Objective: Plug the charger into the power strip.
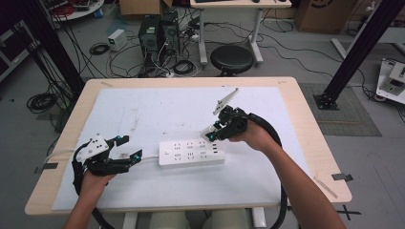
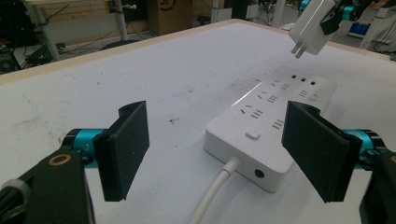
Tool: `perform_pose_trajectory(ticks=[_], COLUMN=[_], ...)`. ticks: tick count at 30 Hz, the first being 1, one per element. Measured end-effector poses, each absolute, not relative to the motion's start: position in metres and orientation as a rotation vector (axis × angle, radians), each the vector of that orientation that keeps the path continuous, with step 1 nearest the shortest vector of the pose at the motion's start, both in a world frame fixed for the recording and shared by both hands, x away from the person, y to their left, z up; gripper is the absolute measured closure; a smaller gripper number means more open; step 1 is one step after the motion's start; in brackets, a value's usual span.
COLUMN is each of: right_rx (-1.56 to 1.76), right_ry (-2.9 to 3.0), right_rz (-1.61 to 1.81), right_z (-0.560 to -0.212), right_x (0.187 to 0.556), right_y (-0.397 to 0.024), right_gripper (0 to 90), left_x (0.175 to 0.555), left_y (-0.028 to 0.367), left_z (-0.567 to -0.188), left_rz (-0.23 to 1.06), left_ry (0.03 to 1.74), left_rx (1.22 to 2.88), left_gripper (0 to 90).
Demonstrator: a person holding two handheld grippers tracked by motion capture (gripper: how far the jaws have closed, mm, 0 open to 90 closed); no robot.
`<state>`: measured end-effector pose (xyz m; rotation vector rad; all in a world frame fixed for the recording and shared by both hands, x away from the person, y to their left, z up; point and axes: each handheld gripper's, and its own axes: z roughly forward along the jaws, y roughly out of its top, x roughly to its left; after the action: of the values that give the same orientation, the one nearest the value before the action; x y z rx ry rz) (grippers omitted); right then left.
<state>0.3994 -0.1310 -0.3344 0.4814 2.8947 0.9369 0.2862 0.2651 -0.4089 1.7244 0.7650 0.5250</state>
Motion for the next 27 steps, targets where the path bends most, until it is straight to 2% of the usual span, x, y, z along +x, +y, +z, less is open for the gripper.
perform_pose_trajectory(ticks=[27], right_rx=[0.261], right_ry=[2.968], right_rz=[0.642], right_z=[-0.343], right_x=[0.41], right_y=[-0.098], right_gripper=[63.8], left_x=[0.28], left_y=[0.275], left_z=[-0.415], left_rz=[0.528], left_ry=[0.789], left_rx=[1.708], left_gripper=[23.2])
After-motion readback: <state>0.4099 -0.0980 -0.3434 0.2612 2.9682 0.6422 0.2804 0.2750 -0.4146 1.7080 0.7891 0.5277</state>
